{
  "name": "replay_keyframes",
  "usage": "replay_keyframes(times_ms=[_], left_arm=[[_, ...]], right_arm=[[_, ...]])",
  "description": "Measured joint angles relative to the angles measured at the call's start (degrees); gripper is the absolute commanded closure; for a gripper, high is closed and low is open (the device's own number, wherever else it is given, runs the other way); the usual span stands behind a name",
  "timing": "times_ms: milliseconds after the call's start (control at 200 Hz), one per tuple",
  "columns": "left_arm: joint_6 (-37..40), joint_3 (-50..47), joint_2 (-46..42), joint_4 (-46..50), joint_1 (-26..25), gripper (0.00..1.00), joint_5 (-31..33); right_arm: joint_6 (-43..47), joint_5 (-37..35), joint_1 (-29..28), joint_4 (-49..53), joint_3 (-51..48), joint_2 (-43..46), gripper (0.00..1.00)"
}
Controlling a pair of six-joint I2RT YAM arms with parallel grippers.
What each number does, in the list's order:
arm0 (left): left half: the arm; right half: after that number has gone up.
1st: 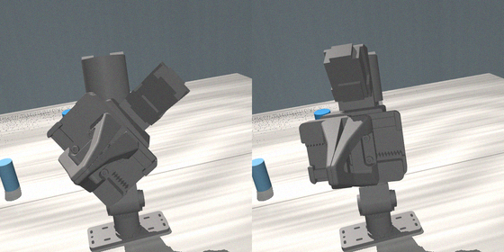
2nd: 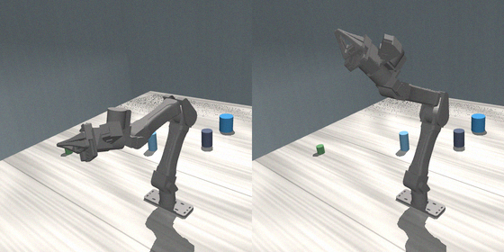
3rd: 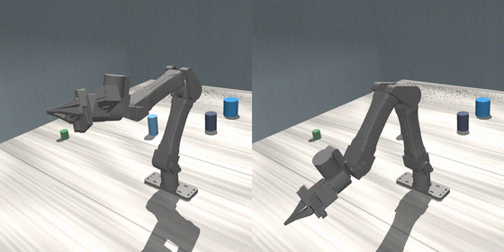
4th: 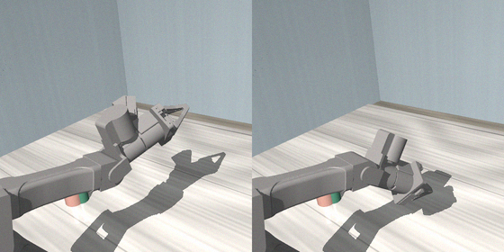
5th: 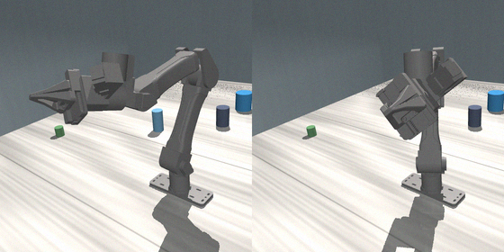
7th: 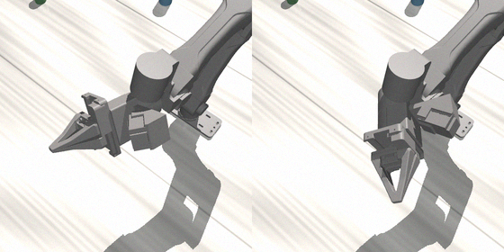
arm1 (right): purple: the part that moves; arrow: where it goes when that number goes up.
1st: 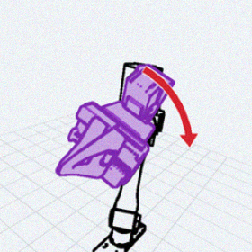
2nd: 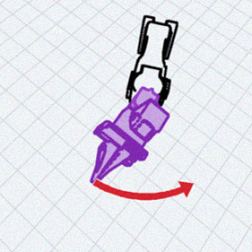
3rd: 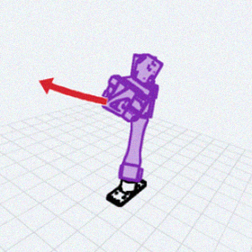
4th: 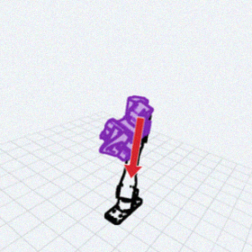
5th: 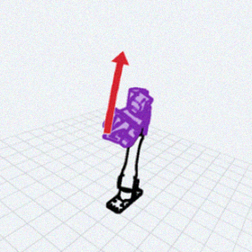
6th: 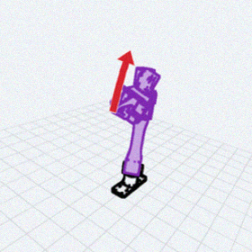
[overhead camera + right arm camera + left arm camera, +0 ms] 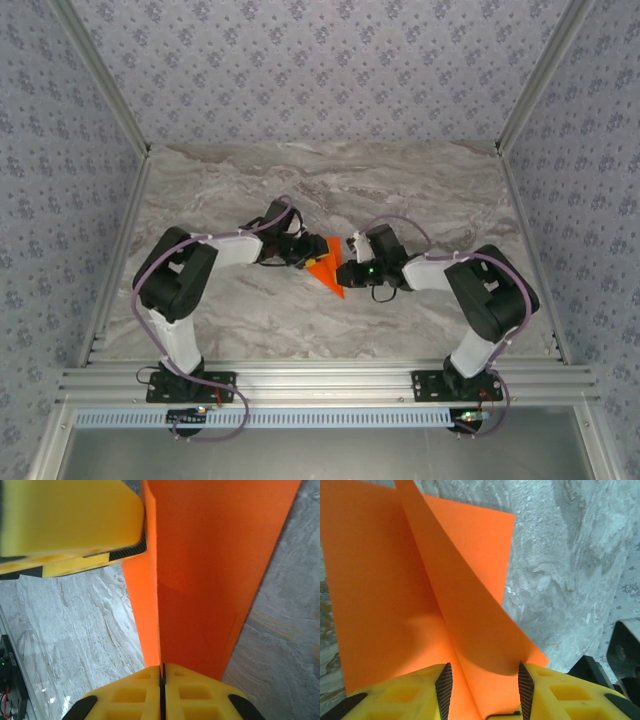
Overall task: Fold a paper plane with a square sheet of paper (fold left side to right side)
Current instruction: Fourth fold the wing at the center of the table.
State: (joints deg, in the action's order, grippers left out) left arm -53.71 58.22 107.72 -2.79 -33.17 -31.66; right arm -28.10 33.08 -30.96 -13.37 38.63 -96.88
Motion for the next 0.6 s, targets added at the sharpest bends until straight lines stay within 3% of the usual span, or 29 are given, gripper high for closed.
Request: replay_keyframes(times_ms=[265,600], left_arm=[[-0.37,1.05,2.23,0.13,-0.35,0.57,0.0],[-0.15,3.28,3.1,3.23,-0.35,0.56,0.83]], right_arm=[[-1.11,1.27,0.55,-0.83,-0.07,-1.53,0.91],[-1.68,2.45,1.27,-1.51,-0.13,-1.6,0.8]])
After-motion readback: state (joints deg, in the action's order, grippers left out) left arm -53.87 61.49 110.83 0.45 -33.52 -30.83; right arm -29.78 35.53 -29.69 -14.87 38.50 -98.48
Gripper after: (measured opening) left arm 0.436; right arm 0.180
